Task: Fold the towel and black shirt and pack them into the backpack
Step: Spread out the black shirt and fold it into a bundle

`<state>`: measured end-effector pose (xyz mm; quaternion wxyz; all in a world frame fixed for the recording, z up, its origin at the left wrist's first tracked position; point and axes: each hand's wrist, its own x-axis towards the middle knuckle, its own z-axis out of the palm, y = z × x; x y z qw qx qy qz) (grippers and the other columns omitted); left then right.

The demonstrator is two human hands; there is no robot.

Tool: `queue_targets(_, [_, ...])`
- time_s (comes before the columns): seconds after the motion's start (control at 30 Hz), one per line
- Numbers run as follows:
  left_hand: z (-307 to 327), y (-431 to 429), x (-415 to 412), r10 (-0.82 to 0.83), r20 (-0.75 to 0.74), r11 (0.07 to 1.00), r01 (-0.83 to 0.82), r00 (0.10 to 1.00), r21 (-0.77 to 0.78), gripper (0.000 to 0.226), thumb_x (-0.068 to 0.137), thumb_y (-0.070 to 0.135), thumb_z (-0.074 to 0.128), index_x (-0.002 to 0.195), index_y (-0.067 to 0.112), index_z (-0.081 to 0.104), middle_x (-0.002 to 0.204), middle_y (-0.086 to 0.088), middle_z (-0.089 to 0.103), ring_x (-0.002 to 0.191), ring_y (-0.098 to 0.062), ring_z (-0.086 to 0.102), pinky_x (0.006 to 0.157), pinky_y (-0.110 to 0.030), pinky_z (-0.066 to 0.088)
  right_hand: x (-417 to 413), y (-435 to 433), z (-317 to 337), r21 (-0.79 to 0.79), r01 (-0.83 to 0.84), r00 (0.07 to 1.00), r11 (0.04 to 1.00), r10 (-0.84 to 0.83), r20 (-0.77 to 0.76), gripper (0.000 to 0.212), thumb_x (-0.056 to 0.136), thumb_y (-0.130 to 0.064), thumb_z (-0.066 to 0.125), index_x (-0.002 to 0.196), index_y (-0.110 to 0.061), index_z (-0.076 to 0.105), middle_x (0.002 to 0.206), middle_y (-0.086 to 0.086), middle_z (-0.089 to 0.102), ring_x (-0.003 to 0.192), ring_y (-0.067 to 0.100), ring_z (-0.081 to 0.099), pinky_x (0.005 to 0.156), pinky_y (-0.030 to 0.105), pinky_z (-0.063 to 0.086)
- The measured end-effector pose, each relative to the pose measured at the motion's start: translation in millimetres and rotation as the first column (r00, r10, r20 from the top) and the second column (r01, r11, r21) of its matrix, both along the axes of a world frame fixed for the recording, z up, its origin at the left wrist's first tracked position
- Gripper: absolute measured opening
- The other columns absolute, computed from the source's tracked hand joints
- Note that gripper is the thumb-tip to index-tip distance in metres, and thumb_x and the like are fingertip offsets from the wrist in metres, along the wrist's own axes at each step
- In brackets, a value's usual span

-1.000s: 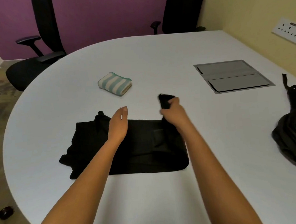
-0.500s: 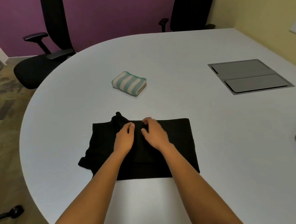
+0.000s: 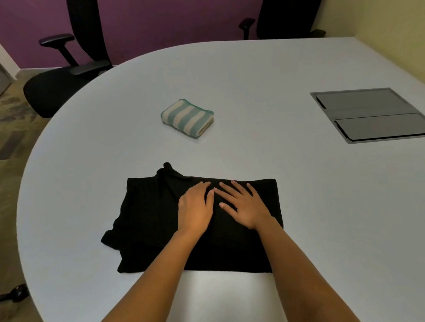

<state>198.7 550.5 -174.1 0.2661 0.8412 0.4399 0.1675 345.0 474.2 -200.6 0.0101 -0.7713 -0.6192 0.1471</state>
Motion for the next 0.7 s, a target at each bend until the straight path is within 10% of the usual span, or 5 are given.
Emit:
queue_targets(0.23, [-6.5,-22.2,22.0,-0.040,-0.167,0.990,0.061,0.985,0.124,0.045,0.102,0.036,0.029,0.144,0.022,0.036,0.154,0.000,0.029,0.145,-0.013,0.020,0.118,-0.033,0.011,14.4,-14.3,-9.3,0.003,0.349,0.937,0.937,-0.349,0.000,0.053,0.098,-0.055,0.012,0.148,-0.044,0.003,0.159,-0.015,0.002,0.148,0.016,-0.001,0.117,0.049,0.000])
queue_targets(0.4, [-10.5,-44.4,38.5,-0.081,-0.224,0.993,0.099,0.971,0.071,0.048,0.102,0.038,0.028,0.147,0.022,0.029,0.157,-0.001,0.021,0.146,-0.015,0.014,0.119,-0.034,0.008,1.7,-43.4,-7.1,0.023,0.781,0.624,0.624,-0.779,-0.058,0.054,0.100,-0.047,0.016,0.151,-0.034,0.003,0.160,-0.005,0.001,0.147,0.024,-0.002,0.115,0.058,0.001])
queue_targets(0.57, [-16.7,-68.1,48.6,-0.064,-0.189,0.996,0.050,0.980,-0.078,0.049,0.102,0.039,0.031,0.148,0.021,0.028,0.156,-0.003,0.025,0.144,-0.019,0.024,0.116,-0.034,0.021,-14.2,-56.3,6.8,-0.282,0.903,0.259,0.324,-0.935,-0.244,0.068,0.099,-0.044,0.028,0.150,-0.023,-0.013,0.156,0.011,-0.023,0.144,0.032,-0.019,0.112,0.059,-0.008])
queue_targets(0.7, [-14.5,-82.2,57.2,0.006,-0.102,0.991,-0.019,0.995,-0.130,0.054,0.099,0.041,0.038,0.146,0.017,0.030,0.148,-0.005,0.040,0.135,-0.022,0.040,0.111,-0.038,0.034,-12.7,-72.9,21.6,-0.189,0.952,0.153,0.240,-0.911,-0.382,0.063,0.095,-0.039,0.047,0.148,-0.021,0.019,0.154,0.013,0.013,0.141,0.034,0.015,0.113,0.051,0.014])
